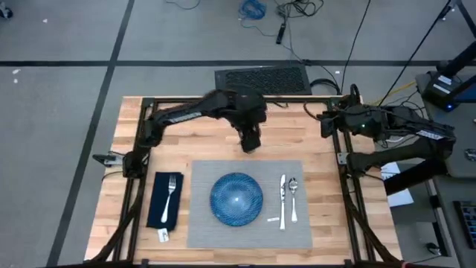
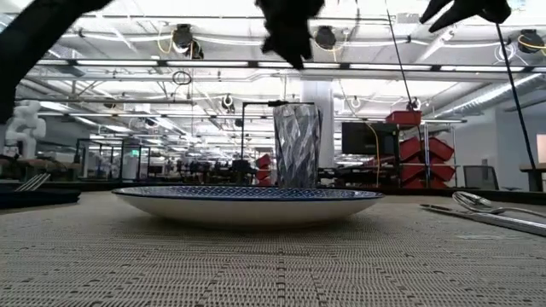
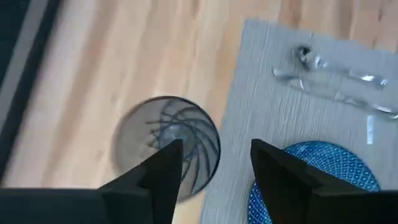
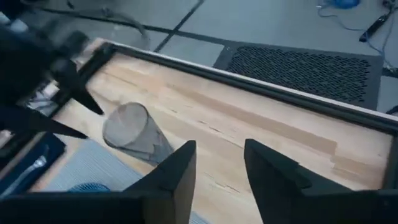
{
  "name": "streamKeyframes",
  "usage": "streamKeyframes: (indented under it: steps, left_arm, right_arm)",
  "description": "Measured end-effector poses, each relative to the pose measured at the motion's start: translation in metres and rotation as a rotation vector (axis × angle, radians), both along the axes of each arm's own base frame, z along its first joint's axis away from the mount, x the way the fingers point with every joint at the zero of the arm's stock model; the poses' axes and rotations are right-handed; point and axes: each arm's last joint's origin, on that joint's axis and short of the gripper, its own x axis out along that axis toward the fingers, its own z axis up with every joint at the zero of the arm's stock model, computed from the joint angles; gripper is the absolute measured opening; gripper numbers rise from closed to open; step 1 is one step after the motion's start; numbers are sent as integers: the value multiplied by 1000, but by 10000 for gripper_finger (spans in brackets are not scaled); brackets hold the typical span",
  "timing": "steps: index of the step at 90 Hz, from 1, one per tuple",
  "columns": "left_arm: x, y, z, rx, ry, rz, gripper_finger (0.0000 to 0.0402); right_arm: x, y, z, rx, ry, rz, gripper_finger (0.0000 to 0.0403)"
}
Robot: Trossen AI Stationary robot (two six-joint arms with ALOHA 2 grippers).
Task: Set table place
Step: Move the blue cup to the top right of the gray placemat
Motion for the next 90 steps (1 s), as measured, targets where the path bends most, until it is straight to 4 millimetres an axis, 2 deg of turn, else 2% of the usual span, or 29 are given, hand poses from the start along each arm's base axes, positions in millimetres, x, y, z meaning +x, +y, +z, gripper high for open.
streamKeyframes:
  steps: [16,25,39,50,62,73,90]
  left_arm:
    - [-49,-13,47,42,-38,101,176]
    - [-71,-26,63,48,-38,150,176]
    - [-95,-47,78,83,-37,202,176]
    - [-100,-61,83,124,-59,210,176]
    - [-99,-73,82,154,-60,184,176]
    - [-97,-79,77,166,-42,174,176]
    - [-92,-82,63,172,16,184,176]
  right_arm:
    - [34,-11,-2,38,-5,99,118]
    - [64,-27,-12,72,35,157,109]
    - [107,-58,-30,140,96,244,97]
    - [131,-83,-46,166,214,246,94]
    - [149,-102,-64,208,256,274,94]
    - [159,-111,-76,252,250,292,94]
    - [171,-115,-87,279,233,325,94]
